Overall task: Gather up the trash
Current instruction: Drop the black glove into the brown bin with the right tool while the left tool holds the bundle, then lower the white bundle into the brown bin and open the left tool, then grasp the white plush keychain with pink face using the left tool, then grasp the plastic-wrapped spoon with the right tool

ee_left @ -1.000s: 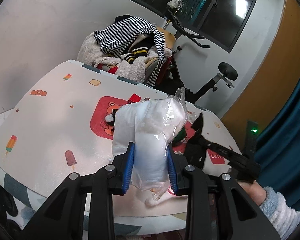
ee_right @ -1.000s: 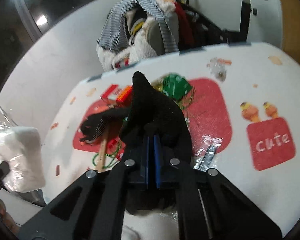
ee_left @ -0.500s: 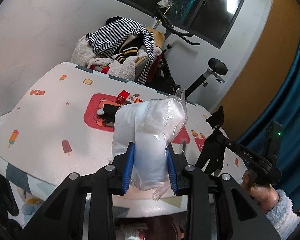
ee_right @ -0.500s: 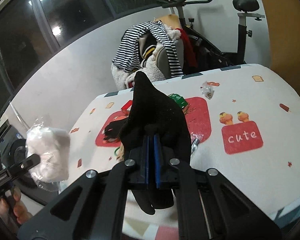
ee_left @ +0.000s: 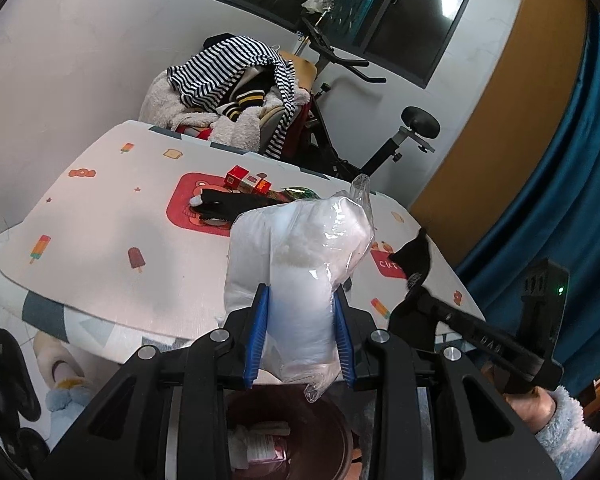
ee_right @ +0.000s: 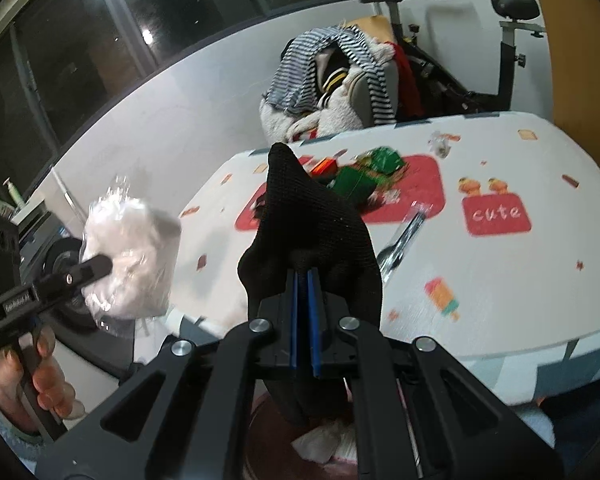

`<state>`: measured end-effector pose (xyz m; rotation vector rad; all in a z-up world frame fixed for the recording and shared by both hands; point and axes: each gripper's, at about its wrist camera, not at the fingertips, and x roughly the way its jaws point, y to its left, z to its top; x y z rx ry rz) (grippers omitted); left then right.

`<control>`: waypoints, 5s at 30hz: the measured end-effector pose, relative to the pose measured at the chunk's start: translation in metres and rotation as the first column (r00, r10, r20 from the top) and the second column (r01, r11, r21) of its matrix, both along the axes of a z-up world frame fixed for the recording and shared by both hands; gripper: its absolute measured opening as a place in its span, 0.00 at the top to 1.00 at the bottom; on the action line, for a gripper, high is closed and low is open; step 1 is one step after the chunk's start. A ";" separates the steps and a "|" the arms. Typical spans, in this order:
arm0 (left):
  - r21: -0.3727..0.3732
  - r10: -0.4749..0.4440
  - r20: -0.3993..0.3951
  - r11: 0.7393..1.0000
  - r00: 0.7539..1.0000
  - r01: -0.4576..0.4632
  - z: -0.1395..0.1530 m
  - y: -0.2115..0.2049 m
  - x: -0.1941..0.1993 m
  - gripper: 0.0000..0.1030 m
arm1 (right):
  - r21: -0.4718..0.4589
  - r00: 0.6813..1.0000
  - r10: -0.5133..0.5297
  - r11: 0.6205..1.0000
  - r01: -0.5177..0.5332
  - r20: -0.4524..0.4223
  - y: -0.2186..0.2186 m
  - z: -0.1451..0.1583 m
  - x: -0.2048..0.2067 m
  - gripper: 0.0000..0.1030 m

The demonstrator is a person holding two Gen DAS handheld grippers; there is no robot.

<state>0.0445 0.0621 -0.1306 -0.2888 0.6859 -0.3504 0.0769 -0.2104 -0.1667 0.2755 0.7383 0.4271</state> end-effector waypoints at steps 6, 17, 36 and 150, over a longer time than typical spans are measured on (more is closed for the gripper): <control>0.003 -0.001 0.015 1.000 1.000 0.001 0.000 0.006 -0.024 0.70 | 0.008 0.990 0.096 0.995 -0.096 -0.104 0.026 -0.023 -0.022 0.91; -0.010 0.006 -0.014 1.000 1.000 -0.006 -0.009 0.017 -0.037 0.70 | -0.016 0.966 0.119 0.992 -0.126 -0.228 0.050 -0.051 -0.030 0.91; -0.010 -0.040 -0.065 0.999 0.997 0.039 -0.030 0.006 -0.033 0.69 | -0.091 0.971 0.039 0.994 -0.062 -0.238 0.051 -0.065 -0.029 0.38; 0.036 -0.038 -0.104 0.998 0.994 0.042 -0.101 -0.014 0.086 0.90 | -0.182 0.961 -0.219 0.965 0.188 -0.168 -0.012 -0.091 0.141 0.59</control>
